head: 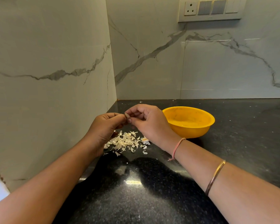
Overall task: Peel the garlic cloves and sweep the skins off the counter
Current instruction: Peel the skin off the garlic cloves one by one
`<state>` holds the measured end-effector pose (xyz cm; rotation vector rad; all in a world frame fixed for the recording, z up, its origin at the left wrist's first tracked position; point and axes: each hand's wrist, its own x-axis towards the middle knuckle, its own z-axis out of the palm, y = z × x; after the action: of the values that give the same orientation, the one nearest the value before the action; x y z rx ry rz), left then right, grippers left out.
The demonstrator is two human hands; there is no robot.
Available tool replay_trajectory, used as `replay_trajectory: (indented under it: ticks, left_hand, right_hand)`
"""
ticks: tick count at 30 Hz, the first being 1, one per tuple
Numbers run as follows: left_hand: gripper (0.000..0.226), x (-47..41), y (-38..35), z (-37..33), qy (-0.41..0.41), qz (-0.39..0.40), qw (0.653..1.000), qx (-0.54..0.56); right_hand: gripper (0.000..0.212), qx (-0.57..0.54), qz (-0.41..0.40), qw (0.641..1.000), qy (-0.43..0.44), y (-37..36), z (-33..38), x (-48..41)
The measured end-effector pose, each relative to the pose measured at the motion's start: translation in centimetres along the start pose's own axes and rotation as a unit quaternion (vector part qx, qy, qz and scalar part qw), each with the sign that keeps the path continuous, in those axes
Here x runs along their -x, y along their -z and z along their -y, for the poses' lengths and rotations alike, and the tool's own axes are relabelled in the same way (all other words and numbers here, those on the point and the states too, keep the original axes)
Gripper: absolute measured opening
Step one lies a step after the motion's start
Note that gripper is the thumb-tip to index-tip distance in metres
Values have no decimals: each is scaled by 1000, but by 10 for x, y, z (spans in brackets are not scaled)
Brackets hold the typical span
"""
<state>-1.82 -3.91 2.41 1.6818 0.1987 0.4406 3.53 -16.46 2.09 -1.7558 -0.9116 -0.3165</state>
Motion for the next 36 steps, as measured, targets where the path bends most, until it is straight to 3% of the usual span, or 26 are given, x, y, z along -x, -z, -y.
replay_trajectory:
  ticks: [8,11,14,21,28,36]
  left_hand:
    - [13,-3,0,3,11,-25,999,-25]
    - [11,-2,1,5,-10,-33,997,-64]
    - [20,-1,2,5,-38,-36,997,-63]
    - [19,1,0,-1,-60,-46,997,-30]
    - [12,1,0,1,-136,-36,987,-79]
    - [16,2,1,0,-135,-31,984,-112]
  right_hand:
    - [13,-254,-34,959,-121,7,3,-1]
    - [13,-280,-32,947,-152,10,1,-2]
    - [12,-263,-18,951,-162,8,0,-1]
    - [9,-245,-20,956,-163,8,3,0]
    - [4,-83,-24,989,-120,7,2,1]
    - [6,66,-25,997,-35,8,3,-2]
